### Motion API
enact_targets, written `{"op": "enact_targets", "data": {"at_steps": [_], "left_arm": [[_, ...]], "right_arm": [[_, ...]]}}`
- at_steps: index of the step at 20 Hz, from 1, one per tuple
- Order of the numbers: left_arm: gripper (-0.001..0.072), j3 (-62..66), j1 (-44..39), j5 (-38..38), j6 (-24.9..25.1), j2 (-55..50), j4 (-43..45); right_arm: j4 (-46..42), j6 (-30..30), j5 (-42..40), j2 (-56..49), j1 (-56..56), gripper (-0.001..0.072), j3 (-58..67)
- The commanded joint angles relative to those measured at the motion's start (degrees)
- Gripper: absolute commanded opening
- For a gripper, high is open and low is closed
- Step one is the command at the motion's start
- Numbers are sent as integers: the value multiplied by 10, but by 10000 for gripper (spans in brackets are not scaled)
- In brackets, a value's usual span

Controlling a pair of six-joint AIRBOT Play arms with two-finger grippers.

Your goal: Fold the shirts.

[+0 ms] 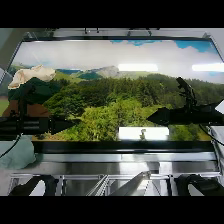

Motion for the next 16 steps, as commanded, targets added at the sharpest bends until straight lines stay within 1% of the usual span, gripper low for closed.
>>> {"op": "enact_targets", "data": {"at_steps": [1,3,4,7,8,9,10,13,15,16], "left_arm": [[3,0,0,-2,0,1,2],[2,12,7,2,-1,-2,2],[2,40,21,2,-10,-11,2],[6,172,107,24,-15,-62,4],[202,222,136,38,-15,-86,16],[482,274,163,65,-15,-113,39],[720,320,183,98,-15,-141,63],[720,453,207,224,-13,-246,141],[720,530,198,314,-15,-332,212],[720,563,191,344,-19,-376,246]], "right_arm": [[0,0,0,0,1,18,0],[0,0,0,0,1,18,0],[0,0,0,0,1,18,0],[0,0,0,0,1,18,0],[0,0,0,0,1,18,0],[0,0,0,0,1,18,0],[0,0,0,0,1,18,0],[0,0,0,0,1,18,0],[0,0,0,0,1,18,0],[0,0,0,0,1,18,0]]}}
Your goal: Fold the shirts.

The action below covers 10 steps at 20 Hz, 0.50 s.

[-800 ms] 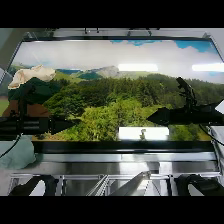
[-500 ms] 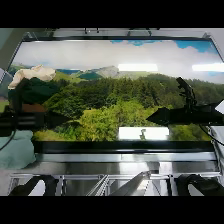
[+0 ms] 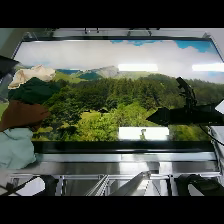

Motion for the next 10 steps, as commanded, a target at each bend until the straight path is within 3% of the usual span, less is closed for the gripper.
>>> {"op": "enact_targets", "data": {"at_steps": [1,5,10], "left_arm": [[720,142,-5,153,-6,-156,144],[720,246,-26,199,-7,-325,272],[720,334,-26,170,-17,-478,295]], "right_arm": [[0,0,0,0,0,18,0],[0,0,-5,0,0,18,0],[0,0,-31,0,0,18,0]]}}
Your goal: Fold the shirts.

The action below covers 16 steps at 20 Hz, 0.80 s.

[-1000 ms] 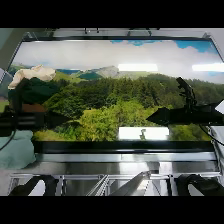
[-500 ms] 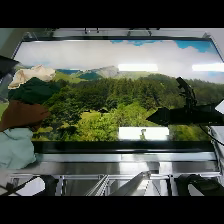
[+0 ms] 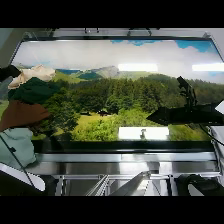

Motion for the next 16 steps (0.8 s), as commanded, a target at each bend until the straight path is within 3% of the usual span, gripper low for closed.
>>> {"op": "enact_targets", "data": {"at_steps": [1,3,4,6,9,11,13,16], "left_arm": [[720,64,-3,-11,-5,-103,36],[712,83,-6,-30,-6,-128,35],[565,79,-8,-29,-17,-129,35],[12,79,-12,-41,-50,-117,26],[29,79,-21,-65,-46,-52,-127],[29,79,-38,-110,-3,15,-265],[29,79,-69,-166,10,90,-385],[28,79,-132,-242,-5,172,-476]], "right_arm": [[0,0,-18,0,0,18,0],[0,-2,-17,0,0,18,0],[0,-2,-17,0,0,18,0],[0,-2,-17,0,0,18,0],[0,-2,-17,0,0,18,0],[0,-2,-17,0,0,18,0],[0,-2,-17,0,0,18,0],[0,-2,-6,0,0,18,0]]}}
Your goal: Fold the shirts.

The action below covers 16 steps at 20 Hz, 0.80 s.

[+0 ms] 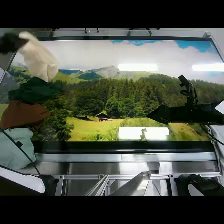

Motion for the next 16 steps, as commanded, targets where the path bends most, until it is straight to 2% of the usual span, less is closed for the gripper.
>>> {"op": "enact_targets", "data": {"at_steps": [1,3,6,7,8,9,12,16], "left_arm": [[22,-4,-74,-108,-32,96,-120],[22,-42,-125,-136,-78,134,-64],[45,-112,-191,-171,-92,170,13],[285,-132,-208,-178,-92,177,30],[352,-152,-221,-180,-92,182,47],[352,-165,-229,-180,-92,183,60],[352,-204,-235,-203,-94,178,110],[352,-304,-219,-283,-127,179,153]], "right_arm": [[-1,-2,19,0,0,18,0],[0,-25,25,0,0,18,0],[-1,-60,25,0,0,21,0],[-1,-63,25,0,0,97,0],[-1,-63,25,0,0,340,0],[-1,-74,28,0,0,512,0],[-3,-81,27,0,-9,513,0],[-29,-81,27,-1,-86,514,0]]}}
